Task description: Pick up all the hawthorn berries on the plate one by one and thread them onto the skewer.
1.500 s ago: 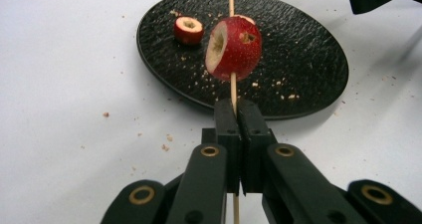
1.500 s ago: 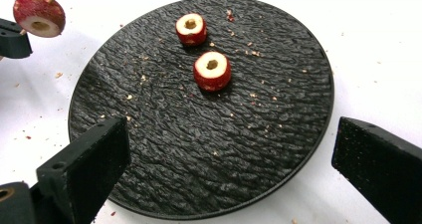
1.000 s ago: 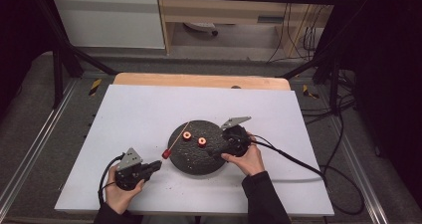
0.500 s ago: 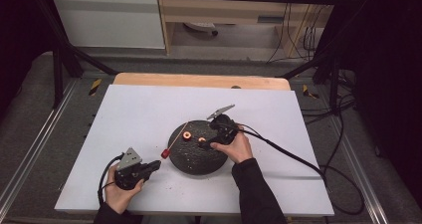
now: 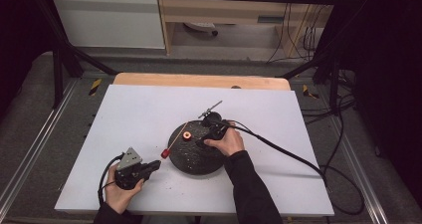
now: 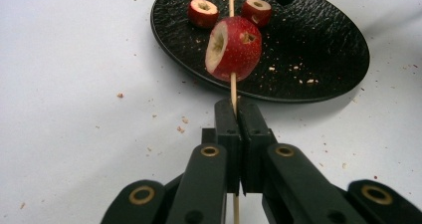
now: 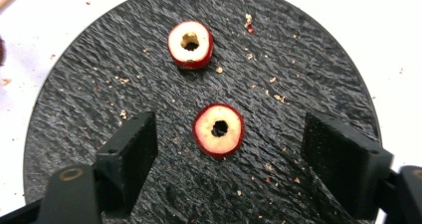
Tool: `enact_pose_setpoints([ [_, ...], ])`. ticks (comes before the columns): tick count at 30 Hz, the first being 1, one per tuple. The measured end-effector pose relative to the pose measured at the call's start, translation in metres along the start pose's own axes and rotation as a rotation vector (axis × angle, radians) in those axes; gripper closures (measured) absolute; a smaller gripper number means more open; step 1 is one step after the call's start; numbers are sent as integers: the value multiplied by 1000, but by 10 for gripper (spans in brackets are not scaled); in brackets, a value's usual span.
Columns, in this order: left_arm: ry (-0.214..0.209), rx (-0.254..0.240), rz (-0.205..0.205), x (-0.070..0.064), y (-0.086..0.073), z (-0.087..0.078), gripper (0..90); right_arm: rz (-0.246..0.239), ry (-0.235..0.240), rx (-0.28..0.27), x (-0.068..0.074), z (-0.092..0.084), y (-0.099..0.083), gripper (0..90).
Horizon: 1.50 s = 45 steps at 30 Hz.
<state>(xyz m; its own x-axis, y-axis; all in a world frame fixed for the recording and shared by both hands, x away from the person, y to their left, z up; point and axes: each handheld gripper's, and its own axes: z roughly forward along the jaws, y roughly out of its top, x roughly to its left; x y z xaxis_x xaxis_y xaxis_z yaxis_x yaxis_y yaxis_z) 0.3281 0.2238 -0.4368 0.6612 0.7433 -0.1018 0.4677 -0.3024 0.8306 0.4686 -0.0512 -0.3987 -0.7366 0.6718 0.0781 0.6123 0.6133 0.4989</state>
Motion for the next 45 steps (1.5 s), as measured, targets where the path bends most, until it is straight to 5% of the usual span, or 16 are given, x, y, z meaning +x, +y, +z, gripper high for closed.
enact_pose_setpoints([
  [25,0,5,2,0,0,0,883,37,42,81,-2,18,7,589],
  [45,2,5,5,-1,0,0,883,78,62,79,-2,6,9,613],
])
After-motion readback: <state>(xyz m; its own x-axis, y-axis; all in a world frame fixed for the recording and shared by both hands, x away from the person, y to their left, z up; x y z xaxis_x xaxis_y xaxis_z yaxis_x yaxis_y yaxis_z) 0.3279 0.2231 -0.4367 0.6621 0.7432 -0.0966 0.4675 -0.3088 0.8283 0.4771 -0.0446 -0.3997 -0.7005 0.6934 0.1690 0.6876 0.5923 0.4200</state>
